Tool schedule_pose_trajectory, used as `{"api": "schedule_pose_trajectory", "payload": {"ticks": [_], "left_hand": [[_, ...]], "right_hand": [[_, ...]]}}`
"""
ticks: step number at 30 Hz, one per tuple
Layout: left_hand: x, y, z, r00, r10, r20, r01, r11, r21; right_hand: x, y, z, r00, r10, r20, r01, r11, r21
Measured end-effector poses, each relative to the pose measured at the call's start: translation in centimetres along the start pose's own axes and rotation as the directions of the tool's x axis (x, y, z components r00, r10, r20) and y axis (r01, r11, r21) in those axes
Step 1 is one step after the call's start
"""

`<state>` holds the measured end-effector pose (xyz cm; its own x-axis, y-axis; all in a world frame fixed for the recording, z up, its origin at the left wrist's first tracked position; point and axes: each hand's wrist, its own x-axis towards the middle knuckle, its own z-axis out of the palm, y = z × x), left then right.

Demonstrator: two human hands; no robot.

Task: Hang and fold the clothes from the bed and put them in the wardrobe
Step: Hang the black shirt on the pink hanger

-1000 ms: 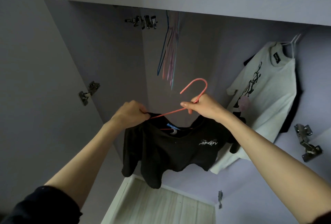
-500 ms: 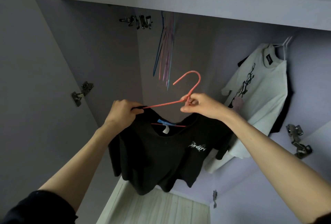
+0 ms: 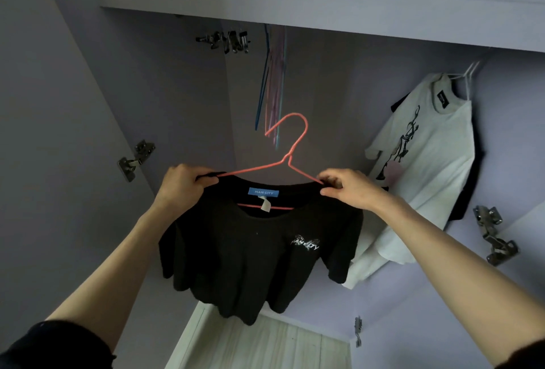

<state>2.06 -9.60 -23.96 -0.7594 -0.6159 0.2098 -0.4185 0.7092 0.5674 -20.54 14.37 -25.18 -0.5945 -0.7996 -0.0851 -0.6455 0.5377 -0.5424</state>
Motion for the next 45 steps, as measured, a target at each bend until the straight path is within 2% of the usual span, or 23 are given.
{"api": "schedule_pose_trajectory", "payload": {"ticks": [3, 8, 13, 17, 21, 25, 30, 35, 39, 42, 45], "left_hand": [[-0.2, -0.3, 0.1, 0.999, -0.03, 0.025, 0.031, 0.999, -0.029], [-0.4, -0.2, 0.6, 0.972, 0.045, 0.229, -0.063, 0.996, 0.069], [0.1, 0.9, 1.5, 0.971, 0.089, 0.222, -0.099, 0.995, 0.033], [0.3, 0.7, 2.1, 0.967, 0.076, 0.244, -0.108, 0.987, 0.121], [0.0, 1.5, 3.3, 0.947, 0.147, 0.285, -0.157, 0.987, 0.013], [0.7, 3.9, 4.1, 0.934, 0.251, 0.253, -0.255, 0.967, -0.018], [2.0, 6.6, 4.6, 0.867, 0.427, 0.256, -0.438, 0.899, -0.012], [2.9, 9.0, 5.4, 0.786, 0.577, 0.221, -0.591, 0.806, -0.003], [3.8, 11.5, 4.8, 0.699, 0.707, 0.111, -0.715, 0.694, 0.082], [4.7, 14.5, 4.0, 0.588, 0.808, 0.022, -0.792, 0.571, 0.214], [5.8, 18.1, 3.5, 0.503, 0.864, -0.026, -0.801, 0.478, 0.36]], "right_hand": [[0.4, -2.3, 0.6, 0.993, -0.116, -0.022, 0.117, 0.99, 0.08], [0.1, -4.2, 0.9, 0.994, -0.107, -0.009, 0.107, 0.978, 0.181], [-0.3, -4.7, -0.2, 0.996, -0.091, -0.013, 0.092, 0.981, 0.168], [-1.1, -3.3, -0.7, 0.999, -0.035, -0.027, 0.039, 0.988, 0.152], [-2.6, -1.5, -0.9, 0.997, 0.078, -0.028, -0.07, 0.973, 0.219], [-4.7, 0.5, -1.5, 0.974, 0.225, -0.018, -0.207, 0.922, 0.327], [-6.8, 2.3, -2.1, 0.923, 0.38, 0.065, -0.375, 0.844, 0.384], [-8.5, 3.8, -2.4, 0.867, 0.497, 0.031, -0.435, 0.725, 0.535], [-8.5, 4.1, -3.2, 0.821, 0.569, -0.056, -0.38, 0.616, 0.69], [-8.0, 4.5, -4.1, 0.796, 0.588, -0.146, -0.313, 0.606, 0.731], [-7.1, 5.0, -5.1, 0.779, 0.584, -0.23, -0.21, 0.589, 0.781]]}}
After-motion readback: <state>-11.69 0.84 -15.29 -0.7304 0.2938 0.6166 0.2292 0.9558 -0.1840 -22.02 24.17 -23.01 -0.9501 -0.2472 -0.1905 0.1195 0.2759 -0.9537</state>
